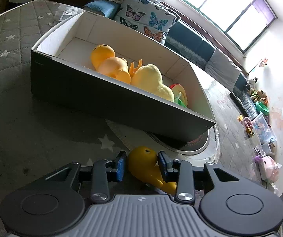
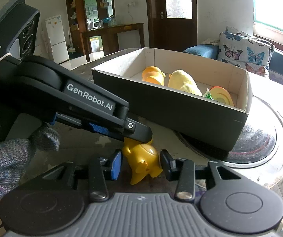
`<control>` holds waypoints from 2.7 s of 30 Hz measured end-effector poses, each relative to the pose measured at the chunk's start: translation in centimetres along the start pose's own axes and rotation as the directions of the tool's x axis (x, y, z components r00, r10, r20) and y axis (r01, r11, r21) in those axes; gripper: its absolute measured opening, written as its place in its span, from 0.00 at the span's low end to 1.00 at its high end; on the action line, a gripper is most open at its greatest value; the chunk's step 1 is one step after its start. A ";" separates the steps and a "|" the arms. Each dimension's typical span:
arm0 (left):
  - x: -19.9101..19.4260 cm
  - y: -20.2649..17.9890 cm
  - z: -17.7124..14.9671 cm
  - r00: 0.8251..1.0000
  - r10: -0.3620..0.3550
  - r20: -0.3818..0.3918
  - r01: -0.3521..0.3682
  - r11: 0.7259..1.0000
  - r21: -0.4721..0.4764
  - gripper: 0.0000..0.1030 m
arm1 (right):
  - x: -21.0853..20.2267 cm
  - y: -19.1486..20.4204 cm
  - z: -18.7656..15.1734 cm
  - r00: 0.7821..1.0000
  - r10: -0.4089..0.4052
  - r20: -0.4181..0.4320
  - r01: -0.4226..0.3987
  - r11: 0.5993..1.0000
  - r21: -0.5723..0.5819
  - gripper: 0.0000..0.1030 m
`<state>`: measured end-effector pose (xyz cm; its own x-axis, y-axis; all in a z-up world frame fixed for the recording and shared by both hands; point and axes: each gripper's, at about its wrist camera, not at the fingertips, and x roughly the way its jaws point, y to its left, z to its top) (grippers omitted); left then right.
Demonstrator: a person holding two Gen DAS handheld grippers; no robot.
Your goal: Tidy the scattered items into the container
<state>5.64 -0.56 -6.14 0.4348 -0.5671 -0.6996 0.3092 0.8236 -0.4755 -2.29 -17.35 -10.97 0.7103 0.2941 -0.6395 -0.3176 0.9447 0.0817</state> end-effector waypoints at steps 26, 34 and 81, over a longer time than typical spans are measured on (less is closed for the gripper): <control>-2.1 -2.1 8.7 0.977 -0.022 0.211 0.014 0.999 0.040 0.37 | -0.1 -2.2 9.0 0.981 -0.017 0.192 0.031 0.997 -0.071 0.39; 1.0 -0.2 10.3 0.983 0.012 0.182 -0.014 1.000 0.006 0.37 | 3.6 -3.9 9.9 0.988 0.008 0.155 -0.002 0.999 -0.042 0.39; -3.3 0.1 3.7 0.980 0.060 0.192 -0.064 0.998 0.014 0.35 | -0.9 -4.4 4.4 0.984 -0.078 0.163 0.063 0.994 0.093 0.44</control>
<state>7.35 1.33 -1.88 0.6066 -0.5080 -0.6115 0.2930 0.8579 -0.4221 1.28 -21.15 -7.40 0.8255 0.2397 -0.5111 -0.2125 0.9707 0.1120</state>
